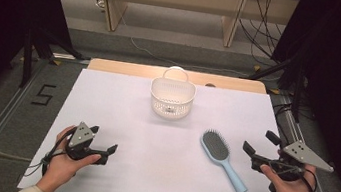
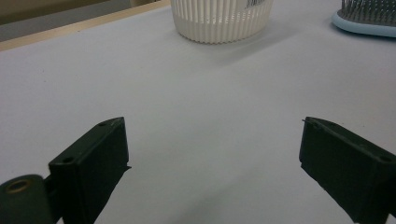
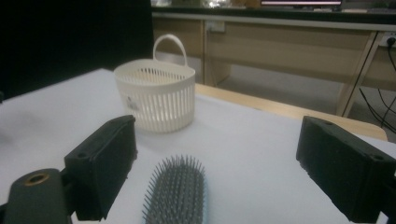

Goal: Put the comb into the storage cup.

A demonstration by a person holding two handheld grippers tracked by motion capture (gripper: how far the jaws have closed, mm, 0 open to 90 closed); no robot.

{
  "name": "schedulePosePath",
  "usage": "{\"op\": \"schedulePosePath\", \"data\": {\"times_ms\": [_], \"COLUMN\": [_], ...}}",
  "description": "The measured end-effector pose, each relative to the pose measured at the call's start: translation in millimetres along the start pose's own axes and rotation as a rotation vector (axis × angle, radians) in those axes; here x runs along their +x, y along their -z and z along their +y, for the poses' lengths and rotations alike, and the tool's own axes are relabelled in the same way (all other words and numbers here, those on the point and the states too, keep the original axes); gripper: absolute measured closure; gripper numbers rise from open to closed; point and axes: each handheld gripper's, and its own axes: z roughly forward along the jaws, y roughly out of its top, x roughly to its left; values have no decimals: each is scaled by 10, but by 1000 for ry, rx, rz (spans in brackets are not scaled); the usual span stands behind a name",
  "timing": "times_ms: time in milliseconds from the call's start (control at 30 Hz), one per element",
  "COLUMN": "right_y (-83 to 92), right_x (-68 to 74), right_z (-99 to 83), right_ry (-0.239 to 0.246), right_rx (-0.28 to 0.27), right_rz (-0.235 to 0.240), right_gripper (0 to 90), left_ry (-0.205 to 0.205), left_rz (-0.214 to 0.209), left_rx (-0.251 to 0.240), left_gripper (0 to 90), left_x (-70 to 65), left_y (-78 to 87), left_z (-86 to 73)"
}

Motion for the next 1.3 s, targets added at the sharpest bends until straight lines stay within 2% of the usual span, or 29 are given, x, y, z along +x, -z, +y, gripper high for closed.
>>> {"op": "schedulePosePath", "data": {"times_ms": [67,200,233,267,300,333,400,500,567,633,800,900,967,1000,1067,1167,1300], "right_y": [-47,-153,-173,-217,-246,-275,-334,-425,-488,-542,-630,-675,-711,-732,-776,-841,-928], "right_x": [20,71,79,94,102,108,115,127,137,156,230,263,286,301,320,347,350], "right_z": [20,39,39,37,40,44,55,59,49,42,52,52,39,35,17,-19,-59], "right_ry": [21,78,78,81,88,80,51,29,6,5,32,47,62,53,64,78,82], "right_rx": [64,235,274,336,359,401,476,626,709,778,876,913,951,962,981,1056,1091], "right_rz": [7,2,8,5,6,6,-24,-48,-45,-46,-18,-6,24,36,48,38,38], "right_gripper": [134,150,157,156,155,159,167,172,177,180,188,191,200,206,208,211,238], "left_ry": [0,-2,-1,-2,-1,-2,-3,-1,0,0,-2,-1,-2,-3,-2,-2,-3], "left_rz": [-1,-1,-1,-1,-1,-3,-4,-4,-4,-4,-5,-5,-6,-6,-5,-7,-7], "left_rx": [1,1,2,4,4,4,5,4,4,3,4,4,6,6,5,5,5], "left_gripper": [77,77,77,77,77,77,77,77,77,77,78,78,79,79,79,80,80], "left_x": [-3,-6,-7,-8,-9,-10,-11,-13,-11,-11,-14,-16,-17,-17,-16,-16,-17], "left_y": [-4,-7,-8,-8,-9,-9,-11,-14,-12,-12,-15,-16,-18,-19,-18,-19,-19], "left_z": [0,4,3,3,4,5,6,3,4,5,4,5,4,4,5,3,4]}}
